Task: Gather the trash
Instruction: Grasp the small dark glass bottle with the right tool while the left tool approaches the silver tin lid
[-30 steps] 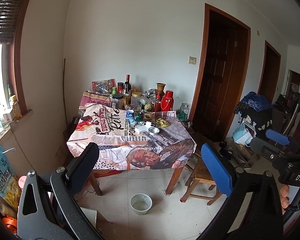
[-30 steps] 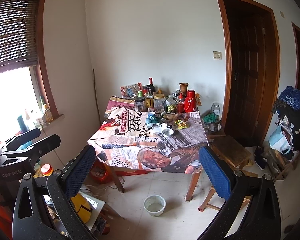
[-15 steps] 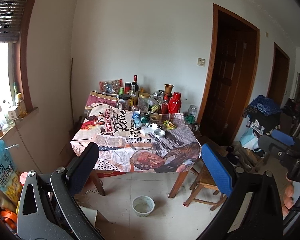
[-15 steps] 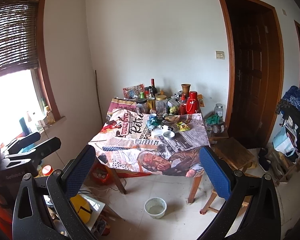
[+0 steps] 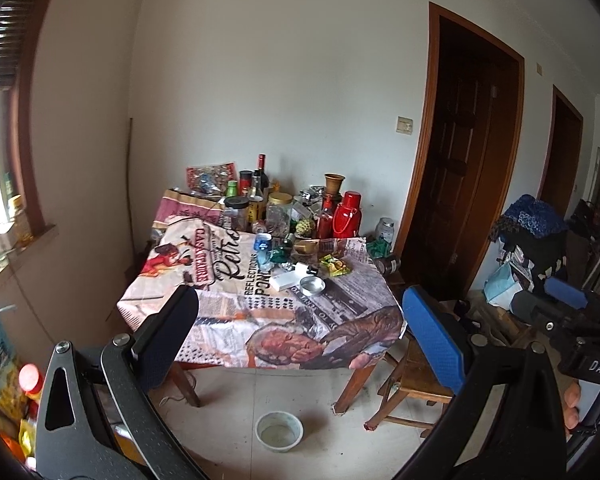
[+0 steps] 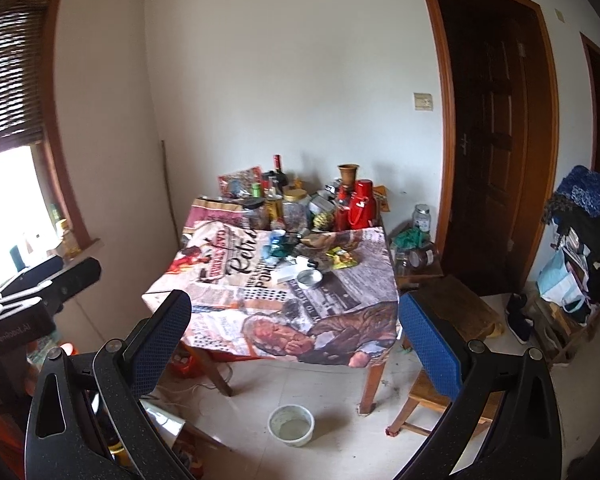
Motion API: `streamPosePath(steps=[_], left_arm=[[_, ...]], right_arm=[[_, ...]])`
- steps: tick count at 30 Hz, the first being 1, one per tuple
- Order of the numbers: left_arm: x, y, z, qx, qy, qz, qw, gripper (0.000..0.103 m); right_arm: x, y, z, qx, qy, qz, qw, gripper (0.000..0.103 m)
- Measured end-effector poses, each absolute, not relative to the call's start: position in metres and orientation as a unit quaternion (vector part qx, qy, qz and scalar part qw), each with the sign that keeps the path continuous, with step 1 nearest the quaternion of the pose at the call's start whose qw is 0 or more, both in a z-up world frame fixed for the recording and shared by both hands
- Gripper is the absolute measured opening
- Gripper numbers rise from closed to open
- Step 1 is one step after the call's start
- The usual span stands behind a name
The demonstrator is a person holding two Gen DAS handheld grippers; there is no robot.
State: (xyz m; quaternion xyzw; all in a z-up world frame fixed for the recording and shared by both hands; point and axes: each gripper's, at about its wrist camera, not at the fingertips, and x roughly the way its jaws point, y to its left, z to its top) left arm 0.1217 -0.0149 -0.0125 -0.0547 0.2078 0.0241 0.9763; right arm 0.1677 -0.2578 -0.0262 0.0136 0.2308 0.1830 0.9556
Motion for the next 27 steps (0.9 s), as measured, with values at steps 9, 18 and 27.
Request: streamPosePath(steps=[9, 18, 27], left_arm=[[0.248, 0.037, -0.033, -0.063, 0.236, -0.010, 0.970, 0.103], [0.368, 0.079, -0.077, -0.035, 0.287, -0.004, 0.957, 0.102], [0.461, 0.090, -0.142, -0.047, 0.370, 0.013, 0.928, 0.099]], right_arm=[[0.260, -0.225, -0.043, 0.037, 0.269, 0.128, 0.954, 0.103], [0.355, -0.185, -0.075, 0.037, 0.328, 0.093, 0.939, 0.103], [0.448, -0.162, -0.128, 0.026, 0.395, 0.095, 0.913, 0.103]])
